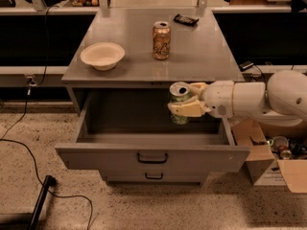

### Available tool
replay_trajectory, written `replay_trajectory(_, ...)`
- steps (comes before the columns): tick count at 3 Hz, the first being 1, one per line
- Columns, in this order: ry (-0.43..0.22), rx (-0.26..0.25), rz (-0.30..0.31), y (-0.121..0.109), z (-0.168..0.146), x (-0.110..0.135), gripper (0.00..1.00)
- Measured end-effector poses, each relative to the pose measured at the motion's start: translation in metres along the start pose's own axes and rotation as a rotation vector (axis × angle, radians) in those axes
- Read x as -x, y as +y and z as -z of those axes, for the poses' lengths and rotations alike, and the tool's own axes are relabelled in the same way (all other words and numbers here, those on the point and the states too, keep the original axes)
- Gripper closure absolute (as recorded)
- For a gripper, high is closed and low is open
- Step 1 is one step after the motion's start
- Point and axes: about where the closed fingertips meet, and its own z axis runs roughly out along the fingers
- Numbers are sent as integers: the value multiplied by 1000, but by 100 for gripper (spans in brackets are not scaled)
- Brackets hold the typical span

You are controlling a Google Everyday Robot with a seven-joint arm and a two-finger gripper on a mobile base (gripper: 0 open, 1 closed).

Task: Place green can into top drawer

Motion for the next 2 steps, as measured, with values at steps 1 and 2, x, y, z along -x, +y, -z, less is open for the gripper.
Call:
replay_trajectory(1, -35, 3, -11, -15, -11, -15, 100)
replay_trajectory(2, -85, 14, -33, -32, -20, -40, 100)
